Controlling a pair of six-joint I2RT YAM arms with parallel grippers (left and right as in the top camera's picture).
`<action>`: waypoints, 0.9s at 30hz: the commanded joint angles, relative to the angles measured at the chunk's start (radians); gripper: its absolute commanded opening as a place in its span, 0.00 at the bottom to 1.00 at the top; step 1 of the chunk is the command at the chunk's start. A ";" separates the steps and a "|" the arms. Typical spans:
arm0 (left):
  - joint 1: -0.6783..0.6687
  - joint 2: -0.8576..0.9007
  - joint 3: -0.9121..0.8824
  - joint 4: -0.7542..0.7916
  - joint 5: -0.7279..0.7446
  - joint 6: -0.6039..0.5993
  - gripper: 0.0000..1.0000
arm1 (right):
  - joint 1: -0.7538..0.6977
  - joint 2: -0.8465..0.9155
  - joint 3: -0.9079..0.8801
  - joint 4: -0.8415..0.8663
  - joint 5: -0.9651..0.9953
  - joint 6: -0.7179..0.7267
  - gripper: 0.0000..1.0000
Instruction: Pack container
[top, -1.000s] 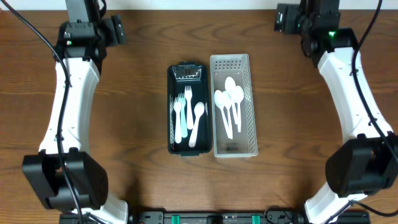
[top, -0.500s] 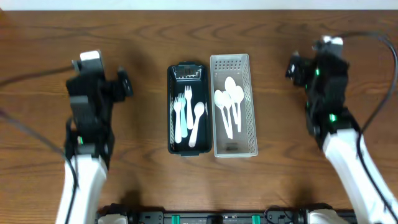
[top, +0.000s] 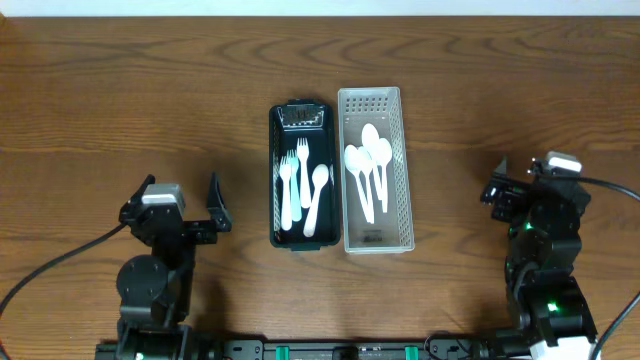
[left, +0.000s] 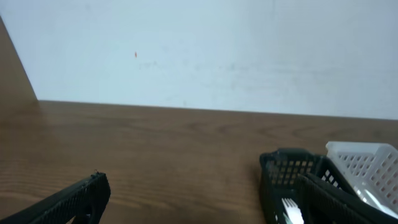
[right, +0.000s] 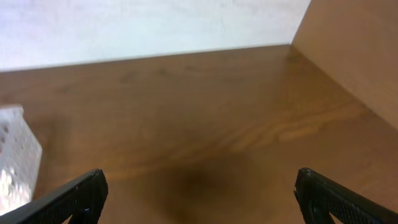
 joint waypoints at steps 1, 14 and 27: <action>-0.003 -0.013 0.000 -0.023 0.002 0.006 0.98 | -0.003 -0.012 -0.012 -0.052 0.002 -0.005 0.99; -0.007 0.010 0.000 -0.321 0.002 0.006 0.98 | -0.002 -0.002 -0.012 -0.330 0.002 -0.005 0.99; -0.007 0.015 0.000 -0.644 0.002 0.006 0.98 | 0.006 -0.259 -0.012 -0.494 0.002 -0.005 0.99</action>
